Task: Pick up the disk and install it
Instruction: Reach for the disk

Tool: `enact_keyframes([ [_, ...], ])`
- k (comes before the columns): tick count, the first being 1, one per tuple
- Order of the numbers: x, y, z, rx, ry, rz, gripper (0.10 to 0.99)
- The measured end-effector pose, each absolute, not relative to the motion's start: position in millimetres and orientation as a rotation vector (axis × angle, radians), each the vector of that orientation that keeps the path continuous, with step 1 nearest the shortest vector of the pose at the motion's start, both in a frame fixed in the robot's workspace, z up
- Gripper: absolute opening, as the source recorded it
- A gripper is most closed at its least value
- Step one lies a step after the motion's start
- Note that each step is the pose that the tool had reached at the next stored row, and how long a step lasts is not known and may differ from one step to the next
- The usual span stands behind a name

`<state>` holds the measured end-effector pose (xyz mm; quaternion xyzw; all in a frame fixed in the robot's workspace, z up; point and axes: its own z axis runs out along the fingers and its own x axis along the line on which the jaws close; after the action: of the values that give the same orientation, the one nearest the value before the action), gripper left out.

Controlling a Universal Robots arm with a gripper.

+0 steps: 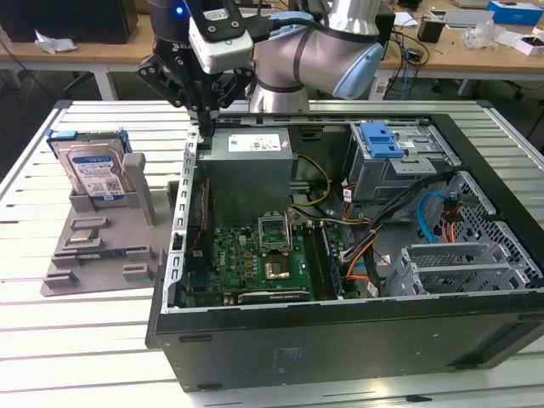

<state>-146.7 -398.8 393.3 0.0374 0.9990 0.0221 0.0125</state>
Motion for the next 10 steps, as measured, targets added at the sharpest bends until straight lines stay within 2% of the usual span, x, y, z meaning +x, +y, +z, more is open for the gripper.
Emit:
enact_keyframes([
  [10,-172.4,-398.9,393.3,0.117,3.114,0.069,0.106],
])
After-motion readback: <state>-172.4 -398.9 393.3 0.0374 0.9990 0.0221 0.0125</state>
